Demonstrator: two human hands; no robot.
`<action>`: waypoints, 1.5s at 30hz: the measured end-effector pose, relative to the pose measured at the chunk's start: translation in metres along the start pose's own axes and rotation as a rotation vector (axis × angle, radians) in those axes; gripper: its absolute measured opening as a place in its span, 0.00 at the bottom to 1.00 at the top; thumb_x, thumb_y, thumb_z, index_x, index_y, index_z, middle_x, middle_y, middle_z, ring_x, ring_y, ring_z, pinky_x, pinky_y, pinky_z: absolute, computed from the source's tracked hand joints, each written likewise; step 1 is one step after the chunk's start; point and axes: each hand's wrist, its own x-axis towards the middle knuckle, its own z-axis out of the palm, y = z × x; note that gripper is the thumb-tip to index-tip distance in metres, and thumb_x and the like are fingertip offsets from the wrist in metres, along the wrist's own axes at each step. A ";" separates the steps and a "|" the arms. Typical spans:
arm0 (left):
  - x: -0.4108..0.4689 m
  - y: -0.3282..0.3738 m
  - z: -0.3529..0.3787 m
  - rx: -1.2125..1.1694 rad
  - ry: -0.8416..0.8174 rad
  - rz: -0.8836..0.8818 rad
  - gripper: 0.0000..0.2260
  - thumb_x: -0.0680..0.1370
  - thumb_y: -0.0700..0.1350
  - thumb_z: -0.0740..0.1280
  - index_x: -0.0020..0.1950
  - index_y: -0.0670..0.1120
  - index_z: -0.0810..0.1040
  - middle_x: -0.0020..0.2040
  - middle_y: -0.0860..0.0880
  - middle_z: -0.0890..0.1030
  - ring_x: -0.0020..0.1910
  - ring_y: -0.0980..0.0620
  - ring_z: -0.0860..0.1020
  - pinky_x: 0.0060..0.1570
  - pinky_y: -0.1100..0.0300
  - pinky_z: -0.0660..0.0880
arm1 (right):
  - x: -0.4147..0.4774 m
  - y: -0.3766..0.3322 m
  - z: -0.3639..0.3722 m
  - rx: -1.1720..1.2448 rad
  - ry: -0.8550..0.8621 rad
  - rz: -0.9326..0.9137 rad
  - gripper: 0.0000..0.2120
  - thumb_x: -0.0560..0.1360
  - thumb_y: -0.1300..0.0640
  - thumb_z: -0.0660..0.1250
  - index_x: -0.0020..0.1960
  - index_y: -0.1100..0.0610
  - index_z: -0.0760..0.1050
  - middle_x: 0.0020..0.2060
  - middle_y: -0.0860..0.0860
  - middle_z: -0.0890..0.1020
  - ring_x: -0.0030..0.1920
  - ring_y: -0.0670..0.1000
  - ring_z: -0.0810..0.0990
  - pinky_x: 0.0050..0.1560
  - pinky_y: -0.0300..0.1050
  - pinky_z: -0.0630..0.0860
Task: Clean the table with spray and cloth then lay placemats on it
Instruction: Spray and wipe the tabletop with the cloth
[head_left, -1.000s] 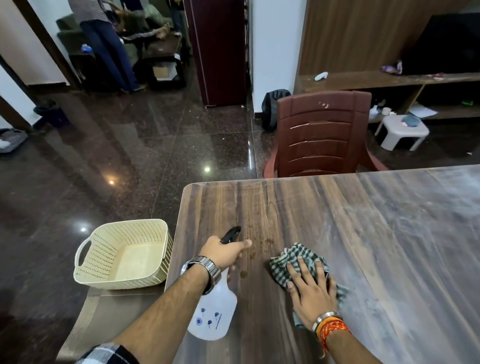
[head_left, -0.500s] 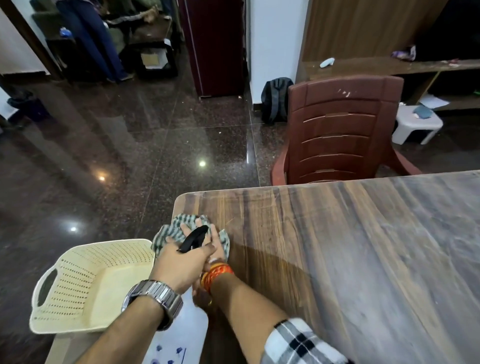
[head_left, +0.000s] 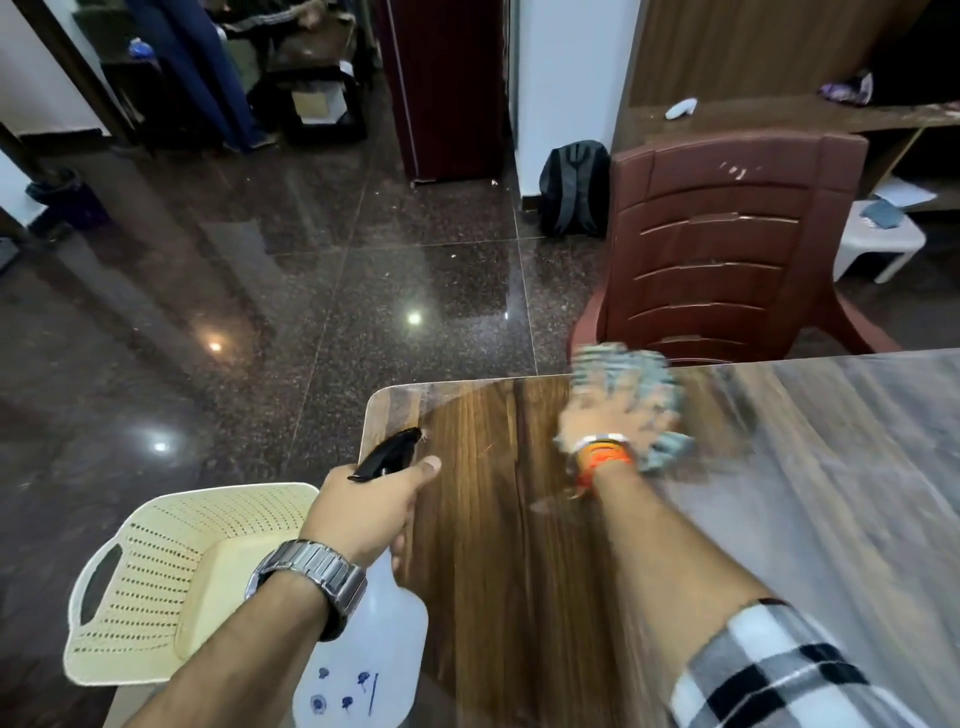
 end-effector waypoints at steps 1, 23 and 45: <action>0.000 0.000 -0.004 0.012 0.009 -0.003 0.18 0.71 0.53 0.77 0.35 0.39 0.79 0.24 0.44 0.74 0.21 0.47 0.71 0.30 0.56 0.71 | -0.016 -0.032 0.013 -0.020 -0.033 -0.185 0.25 0.80 0.43 0.46 0.77 0.40 0.49 0.78 0.50 0.45 0.75 0.65 0.40 0.70 0.68 0.34; -0.065 -0.016 0.025 0.008 -0.110 -0.017 0.16 0.74 0.48 0.76 0.32 0.40 0.78 0.26 0.45 0.77 0.19 0.48 0.69 0.27 0.57 0.72 | -0.037 0.117 -0.017 -0.043 0.020 0.001 0.28 0.77 0.46 0.48 0.77 0.41 0.49 0.78 0.50 0.47 0.75 0.65 0.44 0.71 0.69 0.42; -0.183 -0.085 0.023 -0.023 -0.105 -0.016 0.10 0.78 0.42 0.72 0.36 0.48 0.78 0.27 0.47 0.77 0.31 0.45 0.73 0.23 0.62 0.69 | -0.142 0.157 -0.017 0.047 0.009 -0.195 0.29 0.76 0.45 0.44 0.74 0.48 0.62 0.76 0.53 0.59 0.74 0.67 0.53 0.71 0.66 0.46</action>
